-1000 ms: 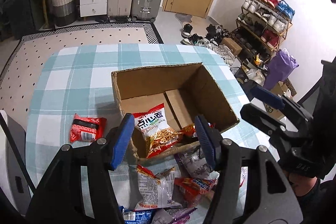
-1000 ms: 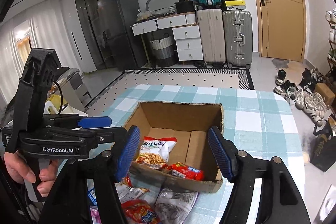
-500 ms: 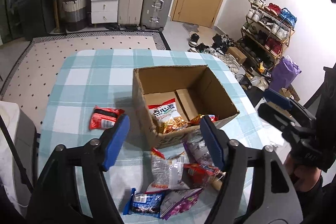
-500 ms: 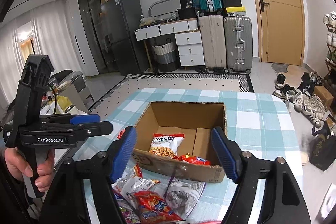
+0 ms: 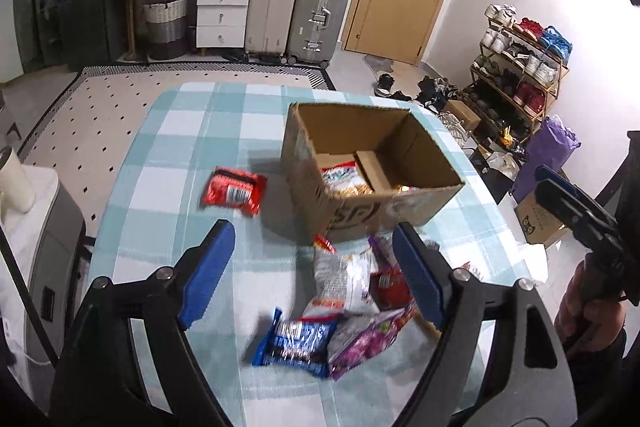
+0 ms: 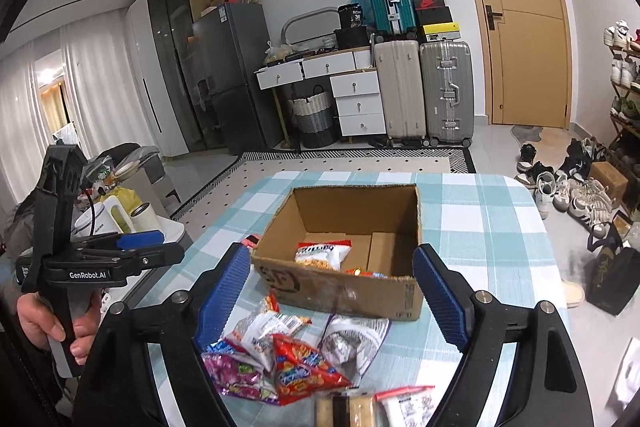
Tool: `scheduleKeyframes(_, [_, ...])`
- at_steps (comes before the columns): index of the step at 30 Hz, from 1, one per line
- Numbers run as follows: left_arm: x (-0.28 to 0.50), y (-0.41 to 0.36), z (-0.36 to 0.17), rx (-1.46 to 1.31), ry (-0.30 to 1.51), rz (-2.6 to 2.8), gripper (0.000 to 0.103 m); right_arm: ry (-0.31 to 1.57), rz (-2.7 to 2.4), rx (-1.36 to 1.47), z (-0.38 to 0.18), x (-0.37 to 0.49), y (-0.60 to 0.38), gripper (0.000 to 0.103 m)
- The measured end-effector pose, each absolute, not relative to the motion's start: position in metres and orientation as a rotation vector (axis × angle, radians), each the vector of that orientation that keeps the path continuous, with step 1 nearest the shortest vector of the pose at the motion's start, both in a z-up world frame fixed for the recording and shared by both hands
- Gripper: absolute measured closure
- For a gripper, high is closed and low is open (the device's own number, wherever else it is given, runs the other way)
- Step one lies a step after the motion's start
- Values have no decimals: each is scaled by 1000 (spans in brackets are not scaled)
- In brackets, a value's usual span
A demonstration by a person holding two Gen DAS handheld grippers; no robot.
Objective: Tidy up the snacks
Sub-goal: 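Withdraw both tools from the box back toward the snack pile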
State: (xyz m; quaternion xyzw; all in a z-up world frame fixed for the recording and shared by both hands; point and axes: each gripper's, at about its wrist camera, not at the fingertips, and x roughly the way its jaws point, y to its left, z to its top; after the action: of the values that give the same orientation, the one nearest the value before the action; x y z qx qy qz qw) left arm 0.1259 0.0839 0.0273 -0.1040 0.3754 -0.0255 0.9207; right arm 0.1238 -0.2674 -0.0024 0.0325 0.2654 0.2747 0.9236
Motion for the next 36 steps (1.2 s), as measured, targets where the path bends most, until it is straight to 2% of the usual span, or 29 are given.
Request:
scheduleKeyframes(17, [78, 64, -10, -214, 798, -35, 19, 563, 536, 92, -33, 60, -291, 9])
scheduleKeyframes(36, [68, 46, -57, -232, 851, -63, 15, 679, 479, 118, -91, 37, -312, 8])
